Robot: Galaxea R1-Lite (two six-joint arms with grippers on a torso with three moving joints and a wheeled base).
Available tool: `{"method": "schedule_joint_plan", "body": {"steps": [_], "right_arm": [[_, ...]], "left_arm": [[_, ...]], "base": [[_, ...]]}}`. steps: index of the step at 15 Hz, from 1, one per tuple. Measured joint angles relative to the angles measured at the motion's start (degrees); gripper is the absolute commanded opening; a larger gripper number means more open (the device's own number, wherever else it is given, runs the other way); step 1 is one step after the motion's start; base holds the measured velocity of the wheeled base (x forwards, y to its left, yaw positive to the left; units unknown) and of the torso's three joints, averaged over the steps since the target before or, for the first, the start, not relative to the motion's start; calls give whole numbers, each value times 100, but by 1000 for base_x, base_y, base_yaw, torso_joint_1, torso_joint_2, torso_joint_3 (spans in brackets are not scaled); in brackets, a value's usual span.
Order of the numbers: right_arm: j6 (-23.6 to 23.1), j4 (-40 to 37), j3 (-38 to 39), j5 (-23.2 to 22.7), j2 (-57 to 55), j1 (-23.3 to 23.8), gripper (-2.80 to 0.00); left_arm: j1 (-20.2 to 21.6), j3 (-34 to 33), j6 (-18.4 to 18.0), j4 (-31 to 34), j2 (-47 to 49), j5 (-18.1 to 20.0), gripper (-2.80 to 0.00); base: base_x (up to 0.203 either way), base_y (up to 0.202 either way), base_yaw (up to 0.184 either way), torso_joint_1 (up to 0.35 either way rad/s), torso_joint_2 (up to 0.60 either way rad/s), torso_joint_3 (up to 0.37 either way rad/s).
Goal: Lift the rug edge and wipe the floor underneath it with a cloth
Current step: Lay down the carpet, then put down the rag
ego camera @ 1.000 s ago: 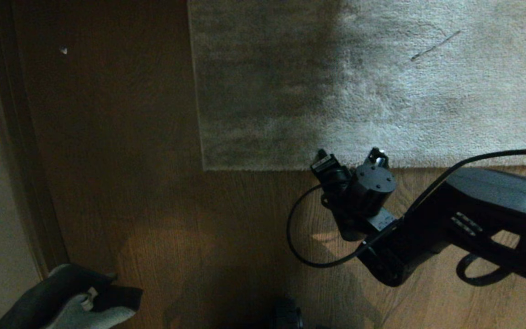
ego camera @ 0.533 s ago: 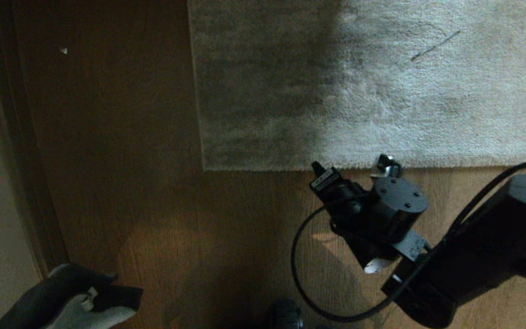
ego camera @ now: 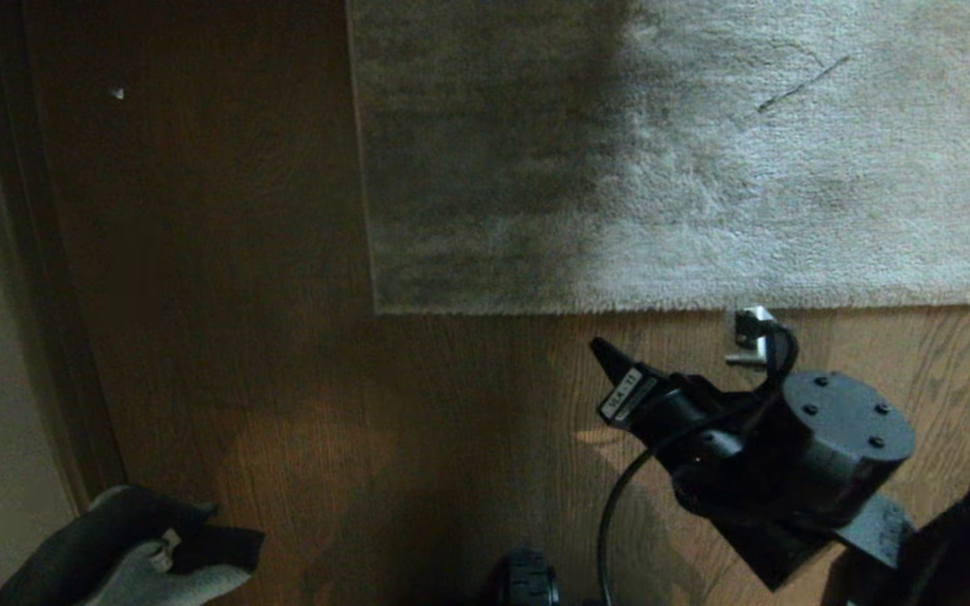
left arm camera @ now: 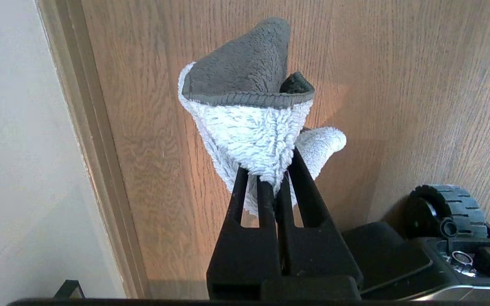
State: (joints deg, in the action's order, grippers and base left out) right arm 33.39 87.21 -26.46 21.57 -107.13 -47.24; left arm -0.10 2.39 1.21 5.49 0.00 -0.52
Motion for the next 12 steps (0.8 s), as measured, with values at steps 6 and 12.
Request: {"method": "schedule_joint_plan", "body": {"steps": [6, 12], "right_arm": [[-1216, -2, 1361, -8, 1073, 204, -280], [-2014, -2, 2266, -7, 1899, 1821, -280]], "left_arm": [[0, 0, -2, 2, 0, 1, -280], [0, -2, 0, 3, 0, 0, -280]], "base": [[0, 0, 0, 0, 0, 0], [0, 0, 0, 0, 0, 0]]}}
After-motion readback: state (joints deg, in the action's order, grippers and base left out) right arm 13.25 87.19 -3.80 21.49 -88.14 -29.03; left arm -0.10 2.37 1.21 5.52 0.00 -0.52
